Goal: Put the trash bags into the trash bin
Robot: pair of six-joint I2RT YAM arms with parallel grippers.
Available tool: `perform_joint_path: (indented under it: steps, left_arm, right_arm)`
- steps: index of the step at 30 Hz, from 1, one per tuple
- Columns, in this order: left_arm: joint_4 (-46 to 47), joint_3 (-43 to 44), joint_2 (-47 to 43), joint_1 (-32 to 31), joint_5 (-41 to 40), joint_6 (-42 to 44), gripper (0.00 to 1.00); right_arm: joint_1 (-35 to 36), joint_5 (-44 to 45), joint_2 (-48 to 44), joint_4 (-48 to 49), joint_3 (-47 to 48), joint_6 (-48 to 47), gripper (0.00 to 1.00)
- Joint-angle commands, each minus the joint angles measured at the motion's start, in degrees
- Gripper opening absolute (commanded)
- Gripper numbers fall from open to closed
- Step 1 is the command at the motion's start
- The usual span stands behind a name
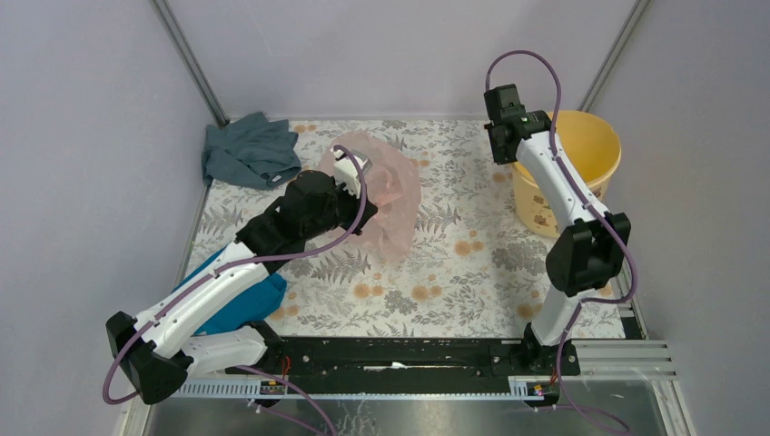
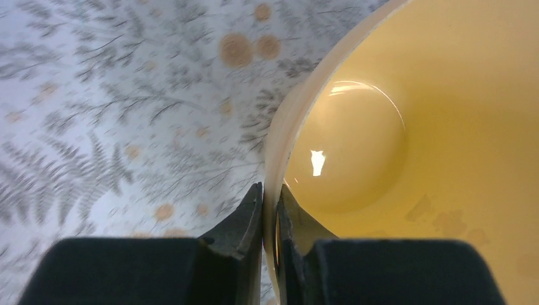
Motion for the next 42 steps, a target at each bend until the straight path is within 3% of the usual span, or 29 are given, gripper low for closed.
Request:
perform_joint_path:
  steps: [1,6,8,13,21,23,28,35,37,42]
  left_arm:
    - [3.8,-0.3,-1.3,0.2,-0.5,-0.5,0.00]
    - [4.9,-0.8,-4.5,0.2,-3.3,-0.6,0.00]
    - [5.1,-0.2,-6.7,0.2,-5.4,-0.8,0.00]
    - [2.7,4.9,-12.3,0.2,-16.1,-1.4,0.00]
    - [0.8,7.6,-21.0,0.2,-28.1,-1.1,0.00]
    - [-0.6,9.2,-21.2,0.2,-29.1,-0.9,0.00]
    - [-1.7,13.6,-20.7,0.2,-26.5,0.8,0.00]
    - [-4.2,21.2,-16.4,0.1,-13.0,3.0,0.00]
    - [-4.7,23.2,-15.0,0.2,-8.3,2.7,0.00]
    - [-4.1,26.9,-12.0,0.2,1.3,0.8,0.00]
  right_arm:
    - [3.0,-7.5,-8.7,-1.8,-2.9,4.5,0.00]
    - [7.0,-21.0,-14.3,-0.4,-7.1,8.3,0.00]
    - [12.4,-26.1,-15.6,0.7,-8.8,9.1,0.00]
    - [26.4,-24.2,-15.1,1.6,-9.7,9.7,0.00]
    - [34.8,-29.2,-12.0,7.8,-9.9,13.2,0.00]
    - [35.6,-30.4,-10.8,8.4,-8.7,14.3,0.07]
    - [35.7,-33.5,-12.9,10.4,-7.4,15.3,0.40]
    - [35.7,-31.1,-21.6,12.7,-7.1,11.6,0.97]
    - [35.7,-31.5,-24.9,16.6,-8.1,10.6,1.00]
    - [35.7,-43.9,-33.6,37.0,-13.9,12.1,1.00]
